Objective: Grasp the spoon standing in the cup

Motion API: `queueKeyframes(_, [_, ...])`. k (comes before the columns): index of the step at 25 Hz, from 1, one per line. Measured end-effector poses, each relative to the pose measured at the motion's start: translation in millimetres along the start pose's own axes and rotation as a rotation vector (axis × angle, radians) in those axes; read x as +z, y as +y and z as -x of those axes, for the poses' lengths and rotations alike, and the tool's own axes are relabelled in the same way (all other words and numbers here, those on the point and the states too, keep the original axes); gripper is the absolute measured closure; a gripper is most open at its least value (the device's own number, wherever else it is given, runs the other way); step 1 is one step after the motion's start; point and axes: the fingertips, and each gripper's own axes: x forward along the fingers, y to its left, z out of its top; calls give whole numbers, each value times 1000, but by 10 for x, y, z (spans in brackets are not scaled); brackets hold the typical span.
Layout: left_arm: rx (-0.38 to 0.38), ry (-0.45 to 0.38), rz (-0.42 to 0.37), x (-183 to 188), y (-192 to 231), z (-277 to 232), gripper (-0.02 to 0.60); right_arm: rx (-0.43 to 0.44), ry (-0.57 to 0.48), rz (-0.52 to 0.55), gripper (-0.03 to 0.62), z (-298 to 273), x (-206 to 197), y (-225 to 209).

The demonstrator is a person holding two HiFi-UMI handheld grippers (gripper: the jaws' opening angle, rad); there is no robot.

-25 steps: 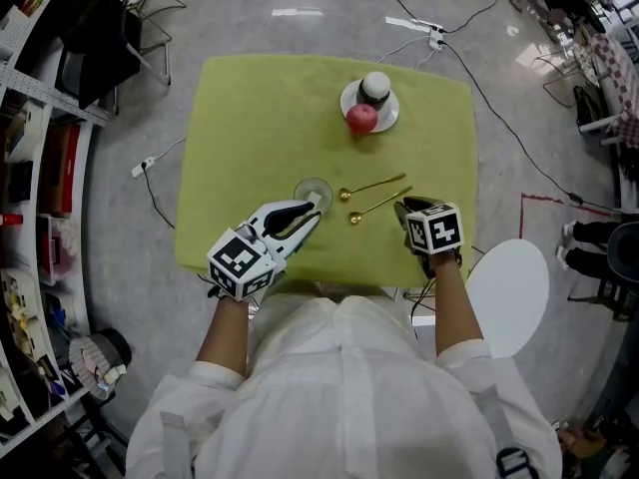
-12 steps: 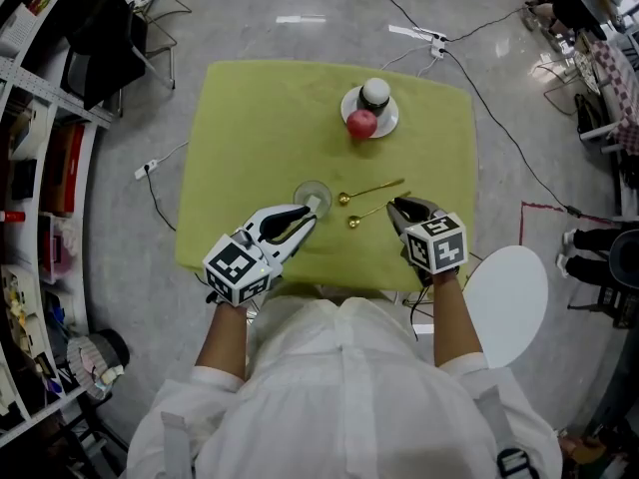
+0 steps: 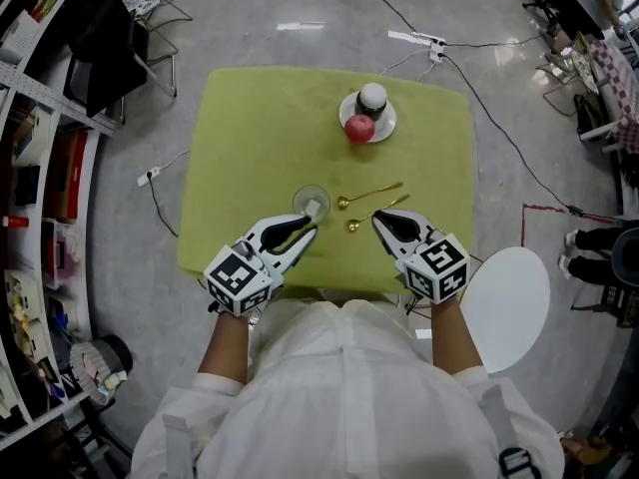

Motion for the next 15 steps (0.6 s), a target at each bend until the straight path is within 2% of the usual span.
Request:
queueKeyframes(3, [-9,-1,-4,6,-36,0,518,72,-63,25,576,50,71,190])
queueKeyframes(7, [-18,-4,-8,9,-72,-2,520,124,-106,74,579,97,111,350])
queueKeyframes(15, [-36,-1,-27,21,-109,-43,534,169,-198,113,585,170,290,493])
